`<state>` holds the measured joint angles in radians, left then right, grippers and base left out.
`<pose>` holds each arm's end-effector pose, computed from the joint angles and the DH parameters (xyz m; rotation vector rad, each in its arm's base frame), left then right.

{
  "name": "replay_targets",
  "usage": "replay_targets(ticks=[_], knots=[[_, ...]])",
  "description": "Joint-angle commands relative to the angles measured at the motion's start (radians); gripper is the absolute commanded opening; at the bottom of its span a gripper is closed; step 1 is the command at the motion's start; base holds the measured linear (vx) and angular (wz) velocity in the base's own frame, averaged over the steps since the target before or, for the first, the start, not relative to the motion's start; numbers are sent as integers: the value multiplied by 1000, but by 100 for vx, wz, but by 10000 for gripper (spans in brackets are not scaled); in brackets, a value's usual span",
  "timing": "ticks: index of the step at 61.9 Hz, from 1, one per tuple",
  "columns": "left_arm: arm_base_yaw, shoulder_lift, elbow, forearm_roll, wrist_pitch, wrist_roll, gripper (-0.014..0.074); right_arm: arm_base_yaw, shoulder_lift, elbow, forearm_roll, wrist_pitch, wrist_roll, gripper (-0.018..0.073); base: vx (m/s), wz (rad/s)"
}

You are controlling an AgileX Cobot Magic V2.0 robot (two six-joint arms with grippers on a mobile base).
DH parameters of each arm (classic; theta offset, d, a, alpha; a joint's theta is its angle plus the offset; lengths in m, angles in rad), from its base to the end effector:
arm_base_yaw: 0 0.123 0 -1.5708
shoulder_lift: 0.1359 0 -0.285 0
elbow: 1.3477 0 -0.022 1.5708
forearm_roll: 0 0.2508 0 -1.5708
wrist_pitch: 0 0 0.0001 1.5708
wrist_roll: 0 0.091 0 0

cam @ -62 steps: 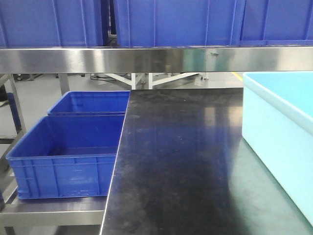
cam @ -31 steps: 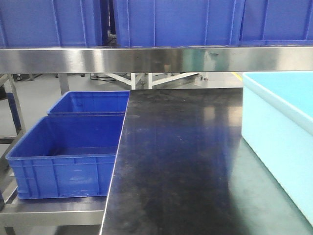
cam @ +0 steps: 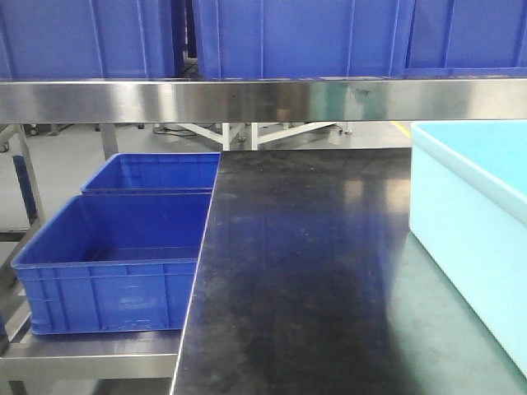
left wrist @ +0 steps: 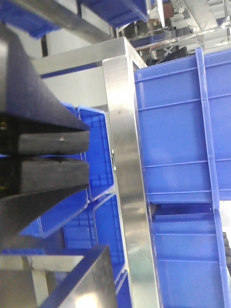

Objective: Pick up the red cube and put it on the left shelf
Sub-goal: 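Raise the held red cube out of the bin as the base turns away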

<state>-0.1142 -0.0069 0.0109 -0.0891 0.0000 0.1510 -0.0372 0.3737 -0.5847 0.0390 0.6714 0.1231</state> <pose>0.0558 -0.0064 0.2099 0.1308 1.4820 -0.0423 0.0692 -0.0004 0.3235 0.1693 1.9375 0.1008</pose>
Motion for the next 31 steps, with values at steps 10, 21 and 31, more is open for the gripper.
replay_targets(ticks=[10,21,31], knots=[[-8,8,22,-29,-84,9,106,1,6,-27,1,-75,-6,51,-2,-9],[-8,8,22,-29,-84,9,106,1,6,-27,1,-74,-6,51,1,8],[-8,8,22,-29,-84,9,106,1,6,-27,1,-74,-6,51,0,0]])
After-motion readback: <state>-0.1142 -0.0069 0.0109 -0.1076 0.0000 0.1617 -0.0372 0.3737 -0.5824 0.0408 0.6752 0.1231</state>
